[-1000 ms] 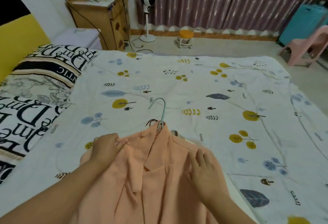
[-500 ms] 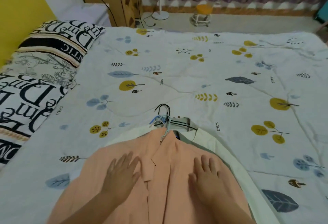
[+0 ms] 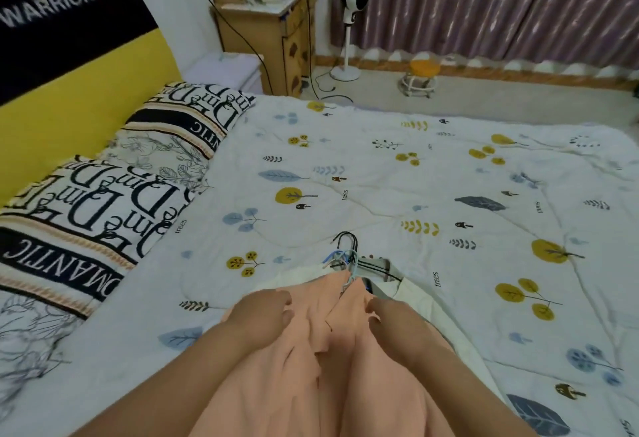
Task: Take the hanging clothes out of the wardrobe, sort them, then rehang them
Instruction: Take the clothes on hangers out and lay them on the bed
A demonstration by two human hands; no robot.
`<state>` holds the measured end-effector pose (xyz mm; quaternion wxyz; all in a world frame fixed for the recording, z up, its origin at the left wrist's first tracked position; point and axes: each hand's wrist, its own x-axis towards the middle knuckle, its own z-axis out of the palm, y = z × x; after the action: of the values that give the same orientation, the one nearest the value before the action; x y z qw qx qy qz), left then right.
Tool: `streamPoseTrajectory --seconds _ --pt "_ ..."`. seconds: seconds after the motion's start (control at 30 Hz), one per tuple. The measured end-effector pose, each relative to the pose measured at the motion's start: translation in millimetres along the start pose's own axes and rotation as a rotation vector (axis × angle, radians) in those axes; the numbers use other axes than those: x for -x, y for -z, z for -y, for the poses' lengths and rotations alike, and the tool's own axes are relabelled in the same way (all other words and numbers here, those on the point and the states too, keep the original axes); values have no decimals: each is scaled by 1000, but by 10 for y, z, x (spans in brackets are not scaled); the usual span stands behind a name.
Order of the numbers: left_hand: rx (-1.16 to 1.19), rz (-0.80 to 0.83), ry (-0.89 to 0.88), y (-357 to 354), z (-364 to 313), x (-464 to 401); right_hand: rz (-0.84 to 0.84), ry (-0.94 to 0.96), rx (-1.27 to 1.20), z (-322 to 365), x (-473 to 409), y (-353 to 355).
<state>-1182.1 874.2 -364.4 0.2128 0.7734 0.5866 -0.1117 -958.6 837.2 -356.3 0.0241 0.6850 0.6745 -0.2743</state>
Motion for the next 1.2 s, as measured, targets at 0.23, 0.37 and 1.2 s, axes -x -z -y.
streamPoseTrajectory --seconds 0.23,0.37,1.2 --pt "115 -158 42 749 215 1048 -93 214 25 907 437 483" --pt "175 -273 111 1136 458 1777 -105 368 29 1591 811 749" --pt "188 -564 866 561 2096 7726 45 1301 170 5785 4394 -665"
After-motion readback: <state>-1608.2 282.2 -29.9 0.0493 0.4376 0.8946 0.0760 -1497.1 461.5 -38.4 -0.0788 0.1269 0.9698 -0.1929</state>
